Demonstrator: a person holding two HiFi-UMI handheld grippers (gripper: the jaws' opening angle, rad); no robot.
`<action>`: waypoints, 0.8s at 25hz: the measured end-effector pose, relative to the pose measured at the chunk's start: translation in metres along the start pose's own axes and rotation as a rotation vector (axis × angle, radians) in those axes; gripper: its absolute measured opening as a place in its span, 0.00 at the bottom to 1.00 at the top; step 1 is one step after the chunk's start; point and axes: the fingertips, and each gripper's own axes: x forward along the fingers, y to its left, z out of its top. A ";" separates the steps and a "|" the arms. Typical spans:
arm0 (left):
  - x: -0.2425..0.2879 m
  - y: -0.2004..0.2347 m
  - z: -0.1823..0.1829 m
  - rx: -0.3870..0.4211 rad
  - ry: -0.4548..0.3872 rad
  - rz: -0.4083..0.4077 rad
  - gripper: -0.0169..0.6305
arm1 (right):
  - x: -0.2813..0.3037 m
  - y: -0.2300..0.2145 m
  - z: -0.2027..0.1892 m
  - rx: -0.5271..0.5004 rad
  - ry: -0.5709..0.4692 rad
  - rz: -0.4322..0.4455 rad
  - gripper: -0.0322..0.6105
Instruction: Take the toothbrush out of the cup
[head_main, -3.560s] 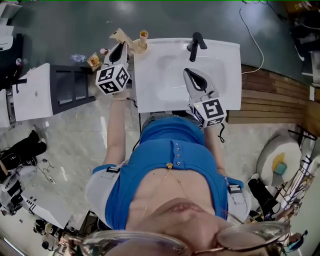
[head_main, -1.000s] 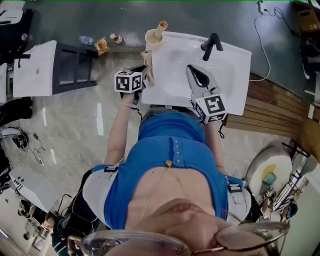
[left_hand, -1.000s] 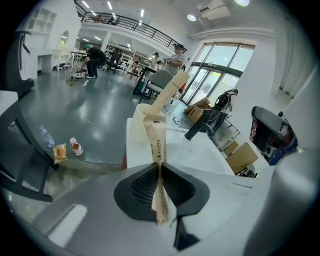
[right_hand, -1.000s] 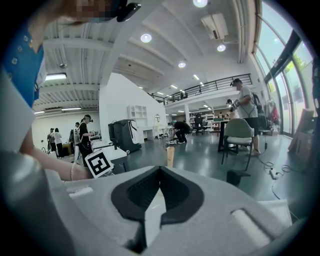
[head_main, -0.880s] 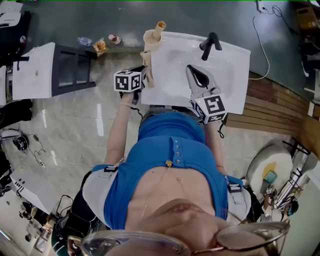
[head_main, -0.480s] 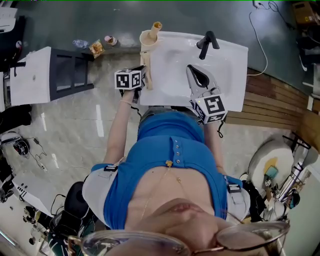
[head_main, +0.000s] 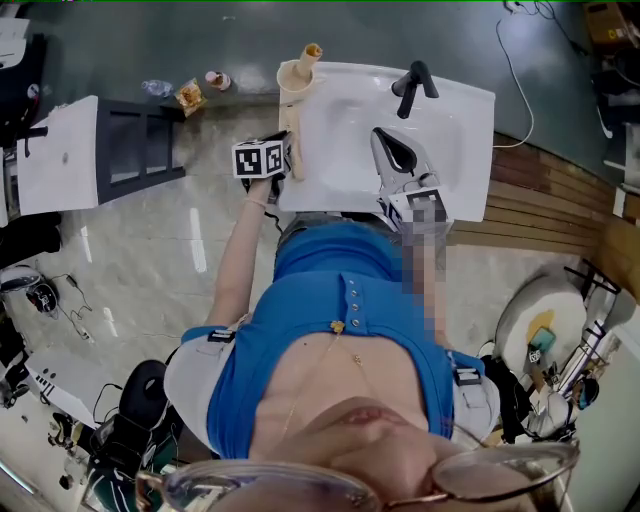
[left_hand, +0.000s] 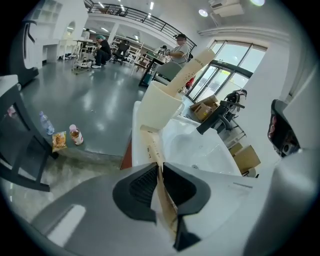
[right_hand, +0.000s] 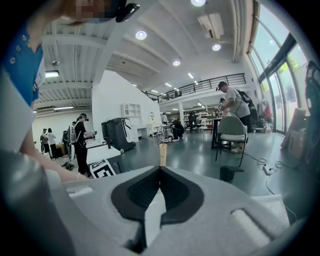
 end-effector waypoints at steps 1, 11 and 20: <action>0.000 0.001 0.000 -0.002 -0.005 0.004 0.09 | 0.001 0.000 0.000 -0.002 0.002 0.001 0.05; -0.001 0.006 0.000 0.046 -0.039 0.072 0.12 | 0.013 0.004 0.001 -0.011 0.010 0.025 0.05; -0.016 -0.002 0.015 0.081 -0.129 0.064 0.18 | 0.023 0.010 0.002 -0.018 0.012 0.059 0.05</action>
